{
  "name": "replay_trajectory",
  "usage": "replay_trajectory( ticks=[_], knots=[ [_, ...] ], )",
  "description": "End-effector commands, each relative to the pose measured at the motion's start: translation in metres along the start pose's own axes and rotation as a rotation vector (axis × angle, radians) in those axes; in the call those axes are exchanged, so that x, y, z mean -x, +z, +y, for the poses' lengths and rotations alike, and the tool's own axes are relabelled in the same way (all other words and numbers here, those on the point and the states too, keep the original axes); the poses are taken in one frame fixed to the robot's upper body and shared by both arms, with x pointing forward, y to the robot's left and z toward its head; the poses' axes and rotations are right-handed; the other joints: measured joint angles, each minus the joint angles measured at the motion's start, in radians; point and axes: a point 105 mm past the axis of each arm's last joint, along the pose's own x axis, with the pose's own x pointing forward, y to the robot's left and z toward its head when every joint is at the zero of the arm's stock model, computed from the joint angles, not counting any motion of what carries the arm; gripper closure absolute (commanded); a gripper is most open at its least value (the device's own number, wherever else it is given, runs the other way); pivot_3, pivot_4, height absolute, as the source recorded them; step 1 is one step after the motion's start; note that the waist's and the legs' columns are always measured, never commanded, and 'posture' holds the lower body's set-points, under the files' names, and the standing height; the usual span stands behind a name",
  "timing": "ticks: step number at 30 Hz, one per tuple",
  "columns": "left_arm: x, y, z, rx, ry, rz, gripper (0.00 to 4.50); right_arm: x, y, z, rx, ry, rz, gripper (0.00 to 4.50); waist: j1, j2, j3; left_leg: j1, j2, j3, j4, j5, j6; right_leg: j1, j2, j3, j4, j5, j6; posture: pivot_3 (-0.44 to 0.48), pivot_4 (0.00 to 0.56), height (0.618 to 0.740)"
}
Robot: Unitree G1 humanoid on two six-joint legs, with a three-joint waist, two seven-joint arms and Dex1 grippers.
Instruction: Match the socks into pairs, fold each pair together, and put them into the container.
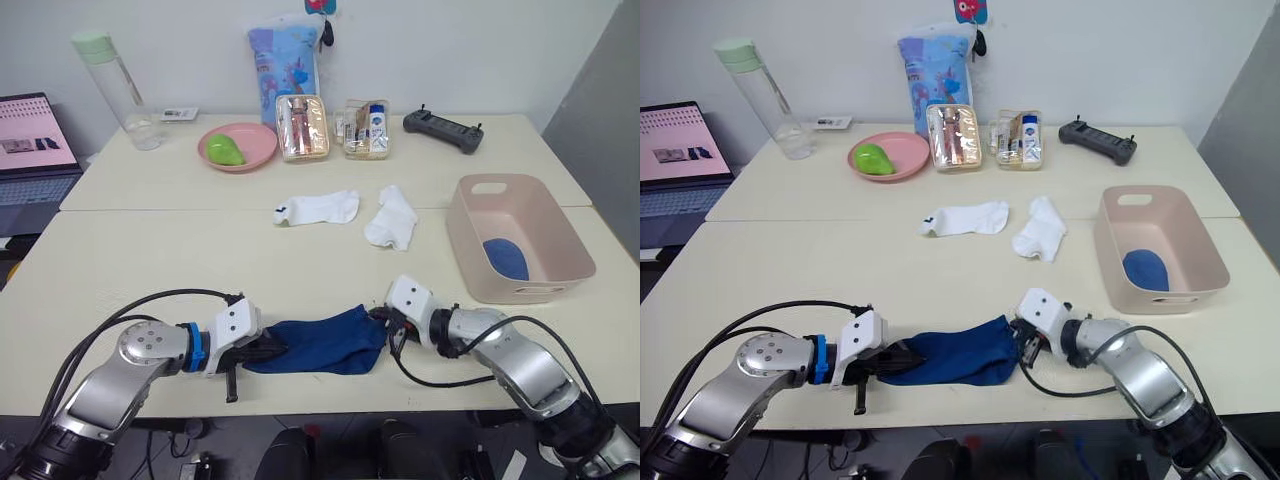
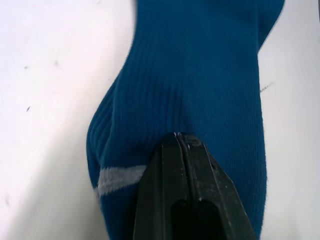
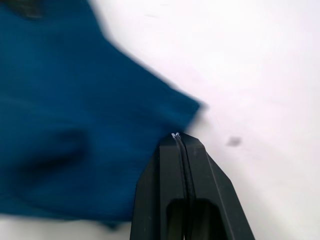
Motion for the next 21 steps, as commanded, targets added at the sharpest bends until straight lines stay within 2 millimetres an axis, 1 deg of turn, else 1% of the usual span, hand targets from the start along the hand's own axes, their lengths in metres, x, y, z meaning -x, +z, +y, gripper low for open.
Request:
replay_trajectory(
  ticks=[1, 2, 4, 8, 11, 13, 17, 19, 21],
  knots=[
    [0.012, 0.022, 0.006, 0.003, 0.015, -0.047, 4.5, 0.019, 0.033, 0.023, 0.014, 0.148, -0.147, 4.49, 0.001, 0.0, 0.0, -0.001, 0.0, -0.001, 0.0, 0.0, 0.0, 0.0, 0.0, -0.001, 0.0, 0.0, 0.0, 0.0, 0.15, 0.733],
    [0.014, 0.028, 0.007, -0.01, 0.009, -0.053, 4.5, 0.022, 0.036, 0.027, 0.011, 0.178, -0.152, 4.49, 0.001, 0.0, 0.0, -0.001, 0.0, -0.001, 0.0, 0.0, 0.0, -0.001, 0.0, -0.001, 0.0, 0.0, 0.0, 0.0, 0.15, 0.733],
    [0.014, 0.04, 0.009, -0.037, 0.003, -0.066, 4.5, 0.022, 0.033, 0.036, 0.03, 0.234, -0.114, 4.49, 0.001, 0.0, 0.0, -0.001, 0.0, -0.002, 0.001, 0.0, 0.0, 0.0, 0.0, -0.001, 0.0, 0.0, 0.0, 0.0, 0.15, 0.733],
    [0.01, 0.045, 0.011, -0.035, 0.001, -0.067, 4.5, 0.017, 0.028, 0.042, 0.054, 0.262, -0.074, 4.49, -0.001, 0.0, 0.0, -0.001, -0.001, -0.001, 0.001, 0.0, 0.0, 0.0, 0.0, -0.001, 0.0, 0.0, 0.0, 0.0, 0.15, 0.733],
    [-0.004, 0.026, 0.003, -0.029, -0.039, 0.001, 4.5, 0.005, 0.008, 0.049, 0.057, 0.293, 0.013, 4.49, -0.003, 0.0, 0.0, -0.001, 0.0, -0.001, 0.0, 0.0, 0.0, -0.001, 0.0, -0.001, 0.0, 0.0, 0.0, 0.0, 0.15, 0.733],
    [-0.01, 0.018, -0.001, 0.008, -0.034, 0.015, 4.5, 0.001, -0.004, 0.052, 0.049, 0.301, 0.06, 4.49, -0.002, 0.0, 0.0, -0.001, 0.0, -0.001, 0.0, 0.0, 0.0, -0.001, 0.0, -0.001, 0.0, 0.0, 0.0, 0.0, 0.15, 0.733],
    [-0.009, 0.003, 0.01, 0.021, 0.045, 0.049, 4.5, 0.009, -0.012, 0.061, 0.032, 0.338, 0.101, 4.49, 0.002, -0.001, -0.001, -0.001, -0.001, -0.002, 0.001, 0.0, 0.0, 0.0, 0.0, -0.001, 0.0, 0.0, 0.0, 0.0, 0.15, 0.733],
    [-0.007, 0.0, 0.012, 0.016, 0.056, 0.059, 4.5, 0.012, -0.015, 0.064, 0.028, 0.349, 0.111, 4.49, 0.003, -0.001, -0.001, -0.001, -0.001, -0.002, 0.001, 0.0, 0.0, 0.001, 0.0, -0.001, 0.0, 0.0, 0.0, 0.0, 0.15, 0.733],
    [-0.007, 0.002, 0.016, 0.005, 0.06, 0.05, 4.5, 0.016, -0.015, 0.068, 0.029, 0.354, 0.096, 4.49, 0.003, -0.002, -0.001, -0.001, -0.001, -0.002, 0.001, 0.0, 0.0, 0.001, 0.0, -0.001, 0.0, 0.0, 0.0, 0.0, 0.15, 0.733]
  ],
)
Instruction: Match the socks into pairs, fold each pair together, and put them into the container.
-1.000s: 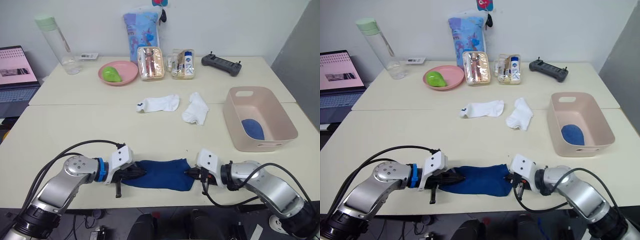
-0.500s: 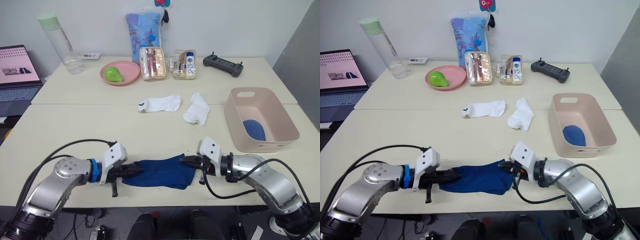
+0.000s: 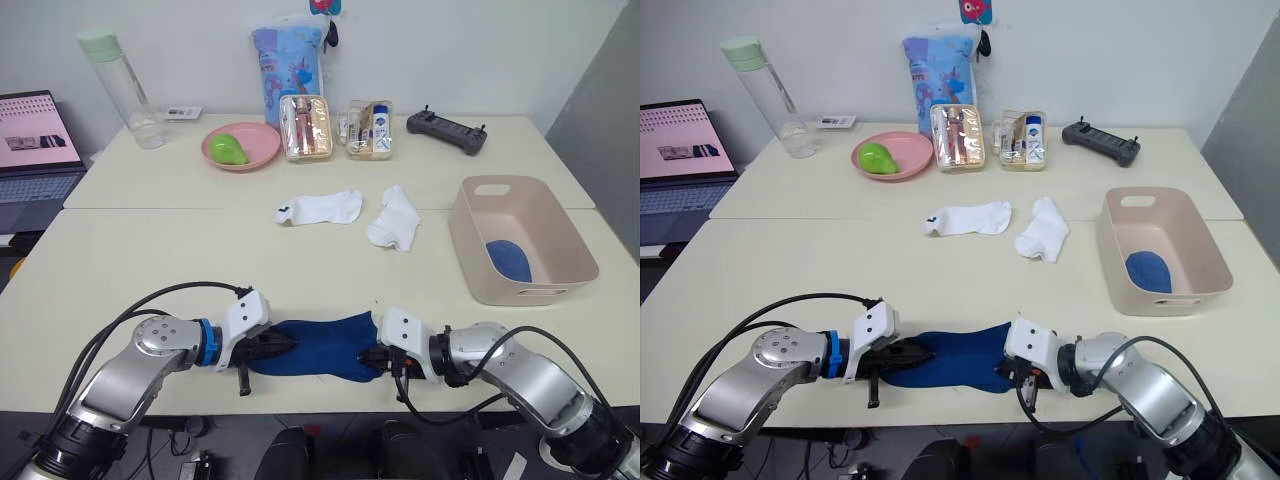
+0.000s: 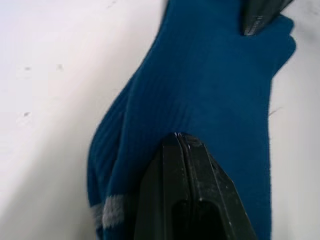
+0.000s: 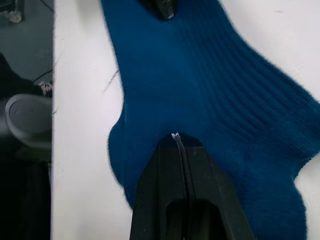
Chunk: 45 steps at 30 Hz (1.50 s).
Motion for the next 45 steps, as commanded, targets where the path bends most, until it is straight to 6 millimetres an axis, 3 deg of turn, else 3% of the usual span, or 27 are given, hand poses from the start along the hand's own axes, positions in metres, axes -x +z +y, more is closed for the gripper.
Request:
replay_trajectory(
  ticks=[1, 4, 8, 13, 16, 23, 30, 33, 40, 45],
  knots=[
    [0.006, -0.004, 0.015, -0.01, 0.065, 0.017, 4.5, 0.004, 0.0, 0.012, -0.001, 0.034, -0.016, 4.49, 0.0, 0.0, 0.0, 0.0, 0.0, 0.0, 0.0, 0.0, 0.0, 0.0, 0.0, 0.0, 0.0, 0.0, 0.0, 0.0, 0.15, 0.733],
    [0.009, 0.012, 0.02, -0.04, 0.06, -0.043, 4.5, 0.011, 0.013, 0.009, -0.002, -0.002, -0.08, 4.49, 0.0, 0.0, 0.0, 0.0, 0.0, 0.0, 0.0, 0.0, 0.0, 0.0, 0.0, 0.0, 0.0, 0.0, 0.0, 0.0, 0.15, 0.733],
    [0.018, 0.031, 0.012, -0.103, -0.015, -0.076, 4.5, 0.025, 0.031, 0.003, -0.047, -0.054, -0.164, 4.49, -0.001, -0.001, 0.0, -0.001, 0.0, 0.0, 0.0, 0.0, 0.0, -0.001, 0.0, 0.0, 0.0, 0.0, 0.0, 0.0, 0.15, 0.733],
    [0.021, 0.025, -0.001, -0.133, -0.095, -0.014, 4.5, 0.044, 0.039, -0.008, -0.152, -0.133, -0.224, 4.49, 0.0, -0.001, 0.0, -0.001, 0.0, 0.0, 0.0, 0.0, 0.0, -0.001, 0.0, 0.0, 0.0, 0.0, 0.0, 0.0, 0.15, 0.733],
    [0.011, 0.011, 0.001, -0.117, -0.068, 0.012, 4.5, 0.047, 0.03, -0.018, -0.212, -0.203, -0.205, 3.91, 0.0, -0.001, 0.0, -0.001, 0.0, 0.0, 0.0, 0.0, 0.0, 0.0, 0.0, 0.0, 0.0, 0.0, 0.0, 0.0, 0.15, 0.733],
    [0.011, -0.016, 0.005, -0.122, -0.039, 0.079, 4.5, 0.039, 0.002, -0.024, -0.322, -0.292, -0.115, 1.58, 0.0, -0.001, 0.0, 0.0, 0.0, 0.0, 0.0, 0.0, 0.0, 0.0, 0.0, 0.0, 0.0, 0.0, 0.0, 0.0, 0.15, 0.733],
    [0.012, -0.003, 0.012, -0.116, -0.02, 0.036, 4.5, 0.013, -0.008, -0.014, -0.354, -0.261, -0.047, 1.58, -0.003, -0.001, -0.001, 0.001, 0.0, 0.001, 0.0, 0.0, 0.0, 0.0, 0.0, 0.0, 0.001, 0.0, 0.0, 0.0, 0.15, 0.733],
    [0.014, 0.015, 0.007, -0.066, -0.053, -0.029, 4.5, 0.013, -0.004, -0.002, -0.269, -0.205, -0.051, 2.15, -0.003, -0.001, -0.001, 0.001, 0.0, 0.001, 0.0, 0.0, 0.0, 0.0, 0.0, 0.0, 0.001, 0.0, 0.0, 0.0, 0.15, 0.733],
    [0.022, 0.035, 0.007, -0.031, -0.071, -0.06, 4.5, 0.02, -0.001, -0.002, -0.23, -0.206, -0.091, 4.47, -0.003, -0.001, -0.001, 0.0, 0.0, 0.0, 0.0, 0.0, 0.0, 0.0, 0.0, 0.0, 0.0, 0.0, 0.0, 0.0, 0.15, 0.733],
    [0.012, 0.042, 0.002, -0.064, -0.121, -0.077, 4.5, 0.048, -0.004, -0.032, -0.334, -0.297, -0.125, 4.47, -0.001, -0.001, 0.0, 0.0, 0.0, 0.0, 0.0, 0.0, 0.0, 0.0, 0.0, 0.0, 0.0, 0.0, 0.0, 0.0, 0.15, 0.733]
  ],
)
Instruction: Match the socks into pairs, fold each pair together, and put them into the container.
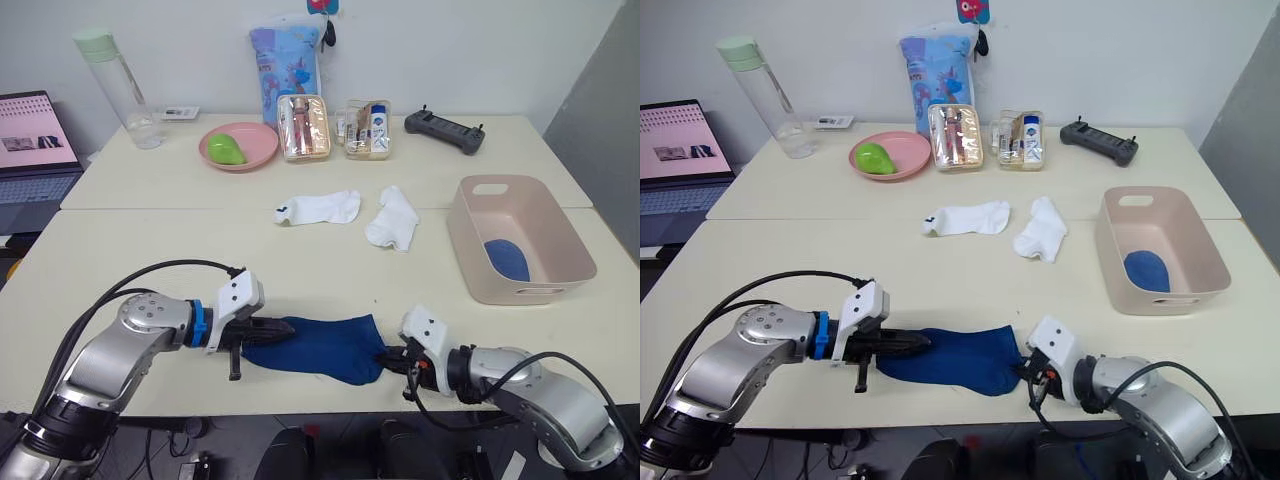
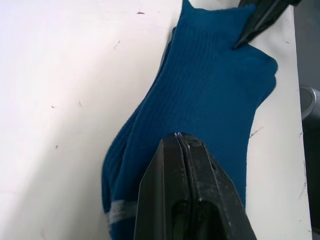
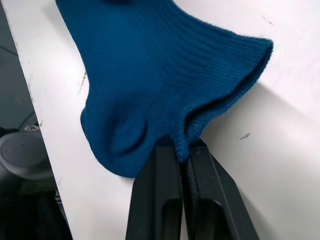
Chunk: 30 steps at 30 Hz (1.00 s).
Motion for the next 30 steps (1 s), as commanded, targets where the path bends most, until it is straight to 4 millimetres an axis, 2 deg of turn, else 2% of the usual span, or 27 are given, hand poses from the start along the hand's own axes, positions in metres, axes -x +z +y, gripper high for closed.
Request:
replay_trajectory(
  ticks=[1, 5, 8, 14, 18, 24, 27, 30],
  knots=[
    [-0.008, 0.011, -0.003, -0.046, -0.027, -0.041, 4.5, 0.019, 0.017, -0.02, -0.035, -0.046, -0.056, 4.47, 0.001, 0.0, 0.0, 0.0, 0.0, 0.0, 0.0, 0.0, 0.0, 0.0, 0.0, 0.0, 0.0, 0.0, 0.0, 0.0, 0.15, 0.733],
    [-0.02, 0.009, -0.002, -0.05, -0.037, -0.051, 4.5, 0.035, 0.023, -0.026, -0.048, -0.033, -0.05, 4.47, 0.002, 0.0, 0.0, 0.0, 0.0, 0.0, 0.0, 0.0, 0.0, 0.0, 0.0, 0.0, 0.0, 0.0, 0.0, 0.0, 0.15, 0.733],
    [-0.042, 0.005, 0.001, -0.045, -0.064, -0.056, 4.5, 0.045, 0.031, -0.015, -0.068, 0.069, -0.035, 4.47, 0.003, 0.0, 0.0, 0.0, 0.0, 0.0, 0.0, 0.0, 0.0, 0.0, 0.0, 0.0, 0.0, 0.0, 0.0, 0.0, 0.15, 0.733],
    [-0.056, -0.009, 0.015, -0.059, -0.039, -0.006, 4.5, 0.042, 0.044, -0.001, -0.073, 0.154, -0.038, 4.47, 0.0, 0.0, 0.0, 0.0, 0.001, -0.001, 0.0, 0.0, 0.0, 0.0, 0.001, -0.001, 0.0, 0.0, 0.0, 0.0, 0.15, 0.733],
    [-0.052, -0.016, 0.01, -0.077, -0.068, 0.019, 4.5, 0.021, 0.056, 0.01, -0.115, 0.234, -0.052, 4.47, -0.003, 0.0, 0.0, 0.0, 0.001, 0.001, 0.0, 0.0, 0.0, 0.0, 0.001, 0.001, 0.0, 0.0, 0.0, 0.0, 0.15, 0.733],
    [-0.049, -0.016, 0.01, -0.087, -0.07, 0.02, 4.5, 0.003, 0.064, 0.021, -0.141, 0.299, -0.035, 4.47, -0.001, 0.0, 0.0, -0.001, 0.0, 0.0, 0.0, 0.0, 0.0, 0.0, 0.0, 0.0, 0.0, 0.0, 0.0, 0.0, 0.15, 0.733],
    [-0.046, -0.016, 0.01, -0.11, -0.069, 0.031, 4.5, -0.019, 0.07, 0.03, -0.152, 0.348, -0.014, 4.47, -0.007, 0.0, 0.0, 0.0, 0.0, 0.0, 0.0, 0.0, 0.0, 0.0, 0.0, 0.001, 0.001, 0.0, 0.0, 0.0, 0.15, 0.733],
    [-0.045, -0.015, 0.01, -0.123, -0.071, 0.036, 4.5, -0.031, 0.07, 0.031, -0.146, 0.355, 0.013, 4.47, -0.004, 0.001, 0.0, 0.001, 0.001, -0.001, 0.0, 0.0, 0.0, 0.0, 0.001, 0.0, 0.001, 0.0, 0.0, 0.0, 0.15, 0.733]
  ],
)
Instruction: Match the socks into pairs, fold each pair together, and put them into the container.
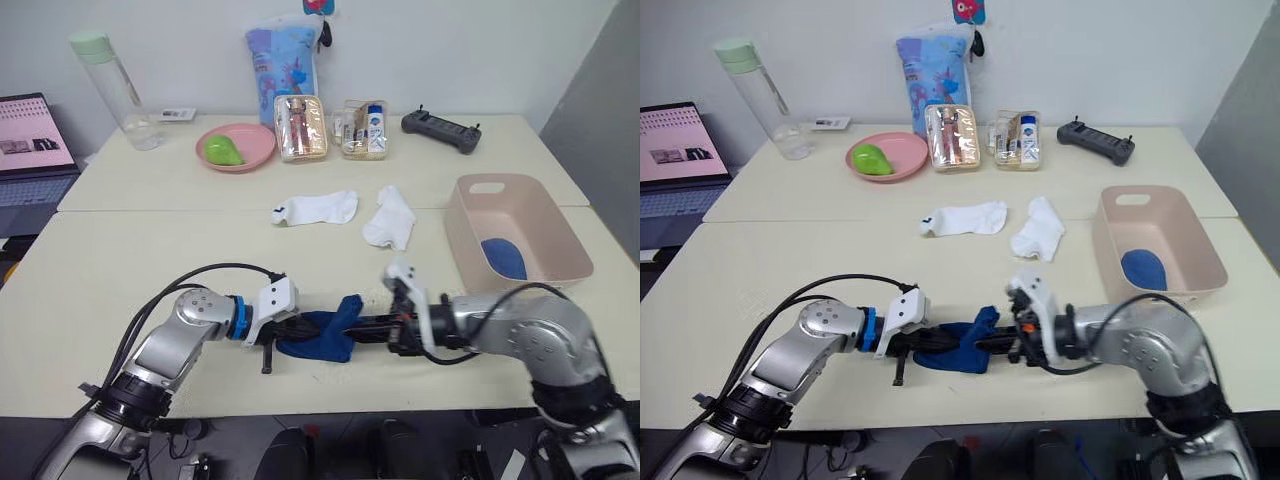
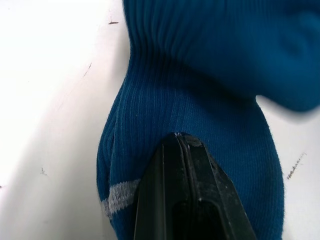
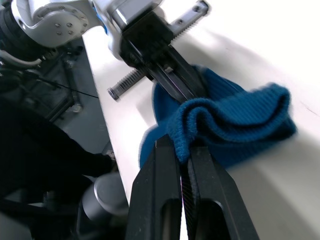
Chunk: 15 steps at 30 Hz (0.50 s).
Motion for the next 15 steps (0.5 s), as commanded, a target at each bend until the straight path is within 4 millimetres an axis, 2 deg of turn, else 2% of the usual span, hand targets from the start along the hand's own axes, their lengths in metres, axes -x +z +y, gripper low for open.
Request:
replay_trajectory(
  ticks=[1, 7, 10, 15],
  knots=[
    [0.005, -0.005, 0.0, -0.012, 0.006, 0.038, 4.5, -0.008, 0.005, -0.004, 0.021, -0.013, 0.013, 4.47, 0.001, 0.0, 0.0, -0.001, 0.0, 0.0, 0.0, 0.0, 0.0, 0.0, 0.0, 0.0, 0.0, 0.0, 0.0, 0.0, 0.15, 0.733],
    [0.011, -0.003, 0.001, -0.007, 0.03, 0.034, 4.5, -0.019, 0.008, -0.001, 0.033, 0.013, 0.023, 4.47, 0.002, 0.0, 0.0, -0.001, -0.001, 0.0, 0.0, 0.0, 0.0, 0.0, -0.001, 0.0, -0.001, 0.0, 0.0, 0.0, 0.15, 0.733],
    [0.029, 0.003, 0.009, 0.058, 0.112, -0.017, 4.5, -0.008, 0.026, 0.009, 0.038, 0.055, -0.051, 3.78, 0.0, 0.0, 0.0, -0.001, 0.0, 0.0, 0.0, 0.0, 0.0, -0.001, 0.0, 0.0, 0.0, 0.0, 0.0, 0.0, 0.15, 0.733],
    [0.061, 0.013, 0.022, 0.12, 0.239, -0.081, 4.5, 0.017, 0.043, 0.017, 0.081, 0.076, -0.113, 2.06, 0.002, 0.0, 0.0, -0.001, 0.0, -0.001, 0.0, 0.0, 0.0, -0.001, -0.001, -0.001, -0.001, 0.0, 0.0, 0.0, 0.15, 0.733]
  ],
)
